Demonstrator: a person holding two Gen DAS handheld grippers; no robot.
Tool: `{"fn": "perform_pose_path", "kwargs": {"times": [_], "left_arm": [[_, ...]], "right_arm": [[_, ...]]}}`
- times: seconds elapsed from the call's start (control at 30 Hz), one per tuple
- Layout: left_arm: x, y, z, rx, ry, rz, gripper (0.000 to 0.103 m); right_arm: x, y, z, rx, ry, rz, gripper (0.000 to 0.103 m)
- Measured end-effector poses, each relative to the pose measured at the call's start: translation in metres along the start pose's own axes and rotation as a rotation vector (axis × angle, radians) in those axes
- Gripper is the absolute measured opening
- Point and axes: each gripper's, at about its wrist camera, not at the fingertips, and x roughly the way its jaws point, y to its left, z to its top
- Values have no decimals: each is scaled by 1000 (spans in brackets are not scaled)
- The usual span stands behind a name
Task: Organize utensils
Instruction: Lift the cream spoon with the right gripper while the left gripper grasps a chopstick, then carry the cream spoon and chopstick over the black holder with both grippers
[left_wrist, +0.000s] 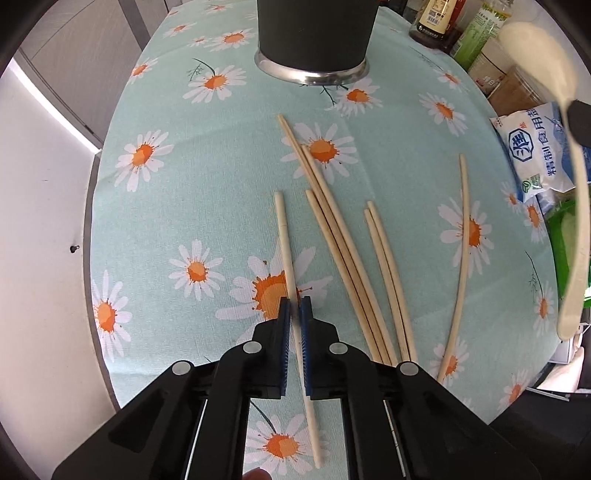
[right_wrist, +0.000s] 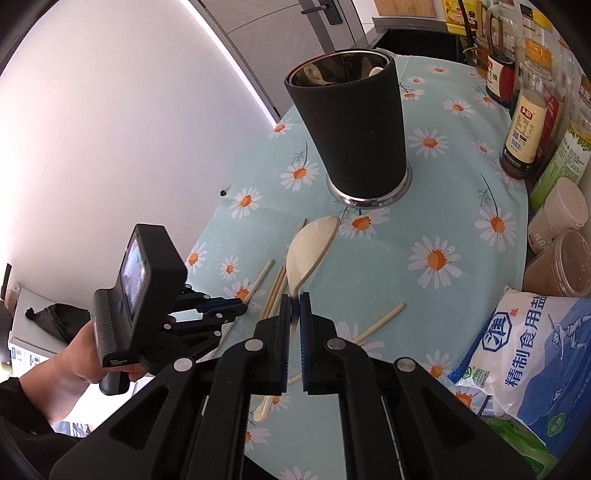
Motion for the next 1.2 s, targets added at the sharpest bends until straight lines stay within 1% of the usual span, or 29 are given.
{"fn": "perform_pose_path", "kwargs": {"times": [0.17,0.3,0.43,0.57,0.8,0.87,1.0,1.1,1.13,1.2], "left_arm": [[0,0,1,-20,1,3,4],[-2,8,-3,-28,-3,2,4],[-5,20,-5,-33,-21,-15,4],[-18,29,-6,-29,-55,-36,4],[-61,33,5,14,-184,-109,4],[-73,30,9,15,-224,-141,4],[-97,25,19,36,-310,-176,4],[-116,26,27,53,-389,-206,4],[-124,27,31,61,-426,-223,4],[-132,29,36,66,-455,-235,4]], "right_arm": [[0,1,-2,-5,-2,20,6],[1,1,-4,0,0,26,6],[4,2,-6,1,6,15,6],[4,6,-7,4,-2,-2,6],[0,18,-2,15,-55,-30,6],[-2,23,0,12,-76,-46,6],[-8,28,6,36,-135,-89,6],[-11,33,9,35,-171,-116,6],[-12,35,11,32,-185,-130,6],[-14,38,16,42,-207,-145,6]]}}
